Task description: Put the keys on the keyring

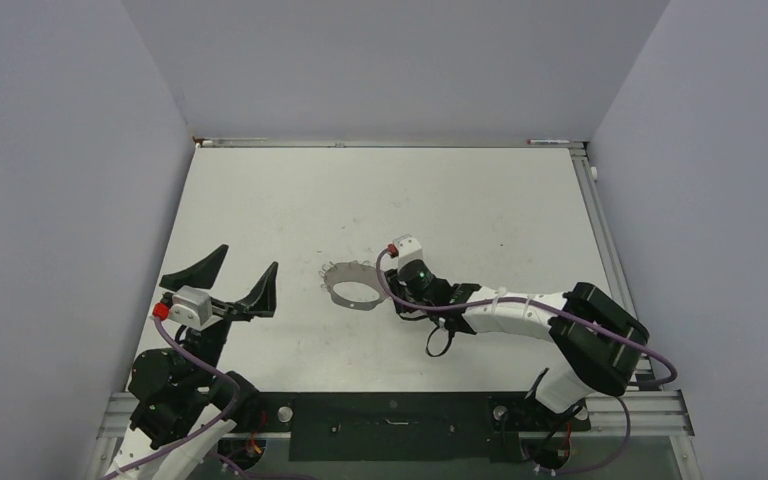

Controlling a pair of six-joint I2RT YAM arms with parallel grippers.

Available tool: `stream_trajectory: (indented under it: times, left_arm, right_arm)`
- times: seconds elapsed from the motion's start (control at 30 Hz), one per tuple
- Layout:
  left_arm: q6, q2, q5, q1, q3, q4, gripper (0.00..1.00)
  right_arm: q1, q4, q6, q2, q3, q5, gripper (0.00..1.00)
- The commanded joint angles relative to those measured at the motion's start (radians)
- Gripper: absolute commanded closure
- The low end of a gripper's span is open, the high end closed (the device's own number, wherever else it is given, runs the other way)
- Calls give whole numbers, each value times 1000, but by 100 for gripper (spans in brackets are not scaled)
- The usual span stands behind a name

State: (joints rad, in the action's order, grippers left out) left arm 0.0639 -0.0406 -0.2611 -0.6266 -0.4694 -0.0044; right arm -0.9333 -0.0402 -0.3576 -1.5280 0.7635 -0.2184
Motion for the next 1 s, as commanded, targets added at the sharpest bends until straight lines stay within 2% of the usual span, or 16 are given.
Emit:
stream_trajectory:
  times: [0.0,0.2,0.37,0.57,0.9,0.97]
  left_arm:
    - [-3,-8,6,7,-6,12,4]
    - [-5,-12,11,7,-5,12,4]
    - [-3,-16,11,7,-5,12,4]
    - [-1,-19,11,7,-5,12,4]
    - [2,-21,6,7,-5,9,4]
    - [1,-19,5,7,-4,10,4]
  right_arm:
    - [26,-184,-63,7,-81,161,63]
    - [94,-348,-41,8,-198,396,63]
    - [165,-413,-33,50,-222,464,62]
    - [228,-408,-47,35,-170,511,60]
    - [325,-408,-112,-180,-64,664,30]
    - [326,-411,-119,-198,-71,694,28]
